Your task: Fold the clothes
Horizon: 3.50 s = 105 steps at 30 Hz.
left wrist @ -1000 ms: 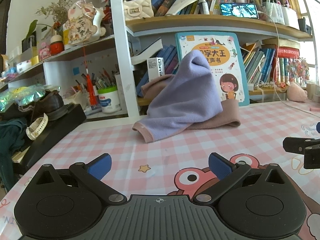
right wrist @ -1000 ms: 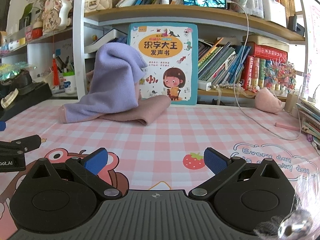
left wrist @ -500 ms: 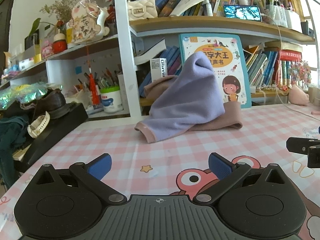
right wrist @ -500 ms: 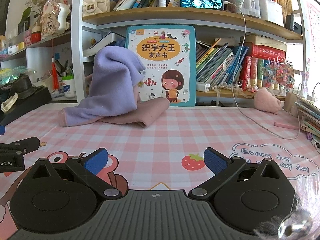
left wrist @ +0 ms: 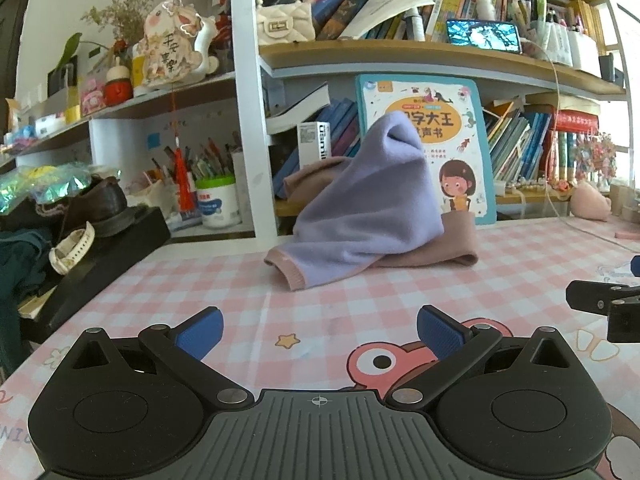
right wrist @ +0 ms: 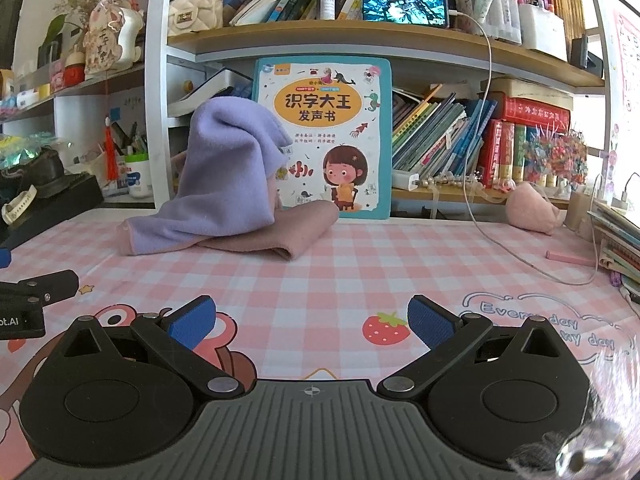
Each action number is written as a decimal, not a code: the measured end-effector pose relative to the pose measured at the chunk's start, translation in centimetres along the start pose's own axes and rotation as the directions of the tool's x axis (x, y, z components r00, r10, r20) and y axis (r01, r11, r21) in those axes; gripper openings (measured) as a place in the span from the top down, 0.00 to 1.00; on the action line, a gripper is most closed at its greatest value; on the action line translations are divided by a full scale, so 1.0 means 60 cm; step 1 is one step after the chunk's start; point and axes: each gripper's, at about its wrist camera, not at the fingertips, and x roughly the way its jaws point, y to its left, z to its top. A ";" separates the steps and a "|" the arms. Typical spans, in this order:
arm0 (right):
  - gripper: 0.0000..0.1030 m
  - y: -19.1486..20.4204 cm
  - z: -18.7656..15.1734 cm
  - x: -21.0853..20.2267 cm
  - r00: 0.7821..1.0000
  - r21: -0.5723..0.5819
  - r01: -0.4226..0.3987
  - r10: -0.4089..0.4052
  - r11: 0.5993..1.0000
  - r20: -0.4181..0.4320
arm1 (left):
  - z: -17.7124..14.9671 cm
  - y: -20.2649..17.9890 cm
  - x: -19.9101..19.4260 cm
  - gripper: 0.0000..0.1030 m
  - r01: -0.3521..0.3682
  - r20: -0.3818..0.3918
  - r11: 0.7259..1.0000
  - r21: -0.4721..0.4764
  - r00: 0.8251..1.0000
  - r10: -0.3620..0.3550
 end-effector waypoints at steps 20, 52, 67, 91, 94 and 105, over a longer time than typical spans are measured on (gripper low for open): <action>0.00 -0.001 -0.001 -0.006 1.000 0.005 -0.007 0.007 1.000 0.019 | 0.000 -0.004 0.001 0.00 -0.011 -0.007 1.000 0.012 1.000 0.011; 0.00 0.019 0.045 0.097 0.986 -0.137 -0.146 0.133 0.980 -0.105 | 0.064 -0.018 0.103 0.00 0.170 -0.016 0.981 0.090 0.985 -0.169; 0.00 -0.001 0.080 0.165 0.974 -0.112 -0.175 0.155 0.978 -0.167 | 0.095 0.005 0.229 0.00 0.164 -0.054 0.984 0.075 0.986 -0.160; 0.27 0.158 0.323 0.391 0.994 -0.245 -0.096 0.079 0.965 -0.078 | 0.090 0.063 0.208 0.00 0.231 0.005 0.973 -0.016 0.973 -0.231; 0.80 0.122 0.308 0.402 0.983 -0.178 -0.093 0.063 0.980 -0.170 | 0.092 0.067 0.204 0.00 0.241 0.017 0.970 -0.031 0.970 -0.241; 0.88 0.002 0.178 0.192 0.945 -0.080 -0.161 0.131 0.984 -0.300 | 0.091 0.065 0.194 0.00 0.281 0.026 0.958 -0.057 0.960 -0.280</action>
